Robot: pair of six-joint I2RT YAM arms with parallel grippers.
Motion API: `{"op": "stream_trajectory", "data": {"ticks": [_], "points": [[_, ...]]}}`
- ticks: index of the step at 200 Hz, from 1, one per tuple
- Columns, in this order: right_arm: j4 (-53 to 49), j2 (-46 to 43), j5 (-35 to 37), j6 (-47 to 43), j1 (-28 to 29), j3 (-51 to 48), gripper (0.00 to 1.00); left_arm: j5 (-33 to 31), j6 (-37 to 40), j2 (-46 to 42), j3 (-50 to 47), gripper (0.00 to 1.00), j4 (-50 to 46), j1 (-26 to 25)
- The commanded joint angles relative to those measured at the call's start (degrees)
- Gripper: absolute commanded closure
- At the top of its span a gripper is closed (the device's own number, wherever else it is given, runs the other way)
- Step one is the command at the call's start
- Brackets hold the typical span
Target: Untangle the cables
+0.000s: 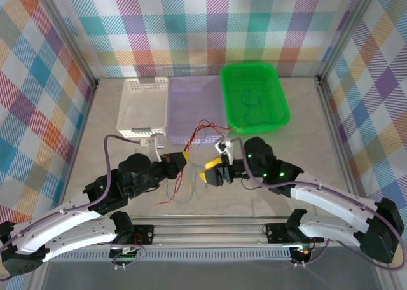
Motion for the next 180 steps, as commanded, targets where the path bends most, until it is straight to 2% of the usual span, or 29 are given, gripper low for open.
{"op": "stream_trajectory", "data": {"ticks": [1, 34, 71, 107, 135, 180], "points": [[5.13, 2.39, 7.24, -3.38, 2.46, -0.52, 0.41, 0.56, -1.91, -0.13, 0.09, 1.00, 4.14, 0.51], [7.93, 4.32, 15.47, -5.87, 5.46, -0.10, 0.41, 1.40, -2.53, 0.05, -0.39, 1.00, 3.92, 0.51], [9.13, 2.92, 22.39, -7.46, 6.30, -0.75, 0.41, 2.03, -2.22, 0.10, -0.21, 1.00, 2.44, 0.50], [11.10, 2.39, 22.51, -8.65, 6.53, -1.19, 0.41, 3.15, -1.83, 1.08, 0.09, 1.00, 2.39, 0.51], [12.78, 5.04, 19.26, -7.82, 6.86, -0.08, 0.42, 4.91, -1.91, 2.83, 0.61, 1.00, 3.54, 0.51], [11.69, 5.11, 20.36, -7.61, 7.40, 0.35, 0.71, 5.27, -1.24, 1.93, 1.22, 1.00, 2.66, 0.51]]}}
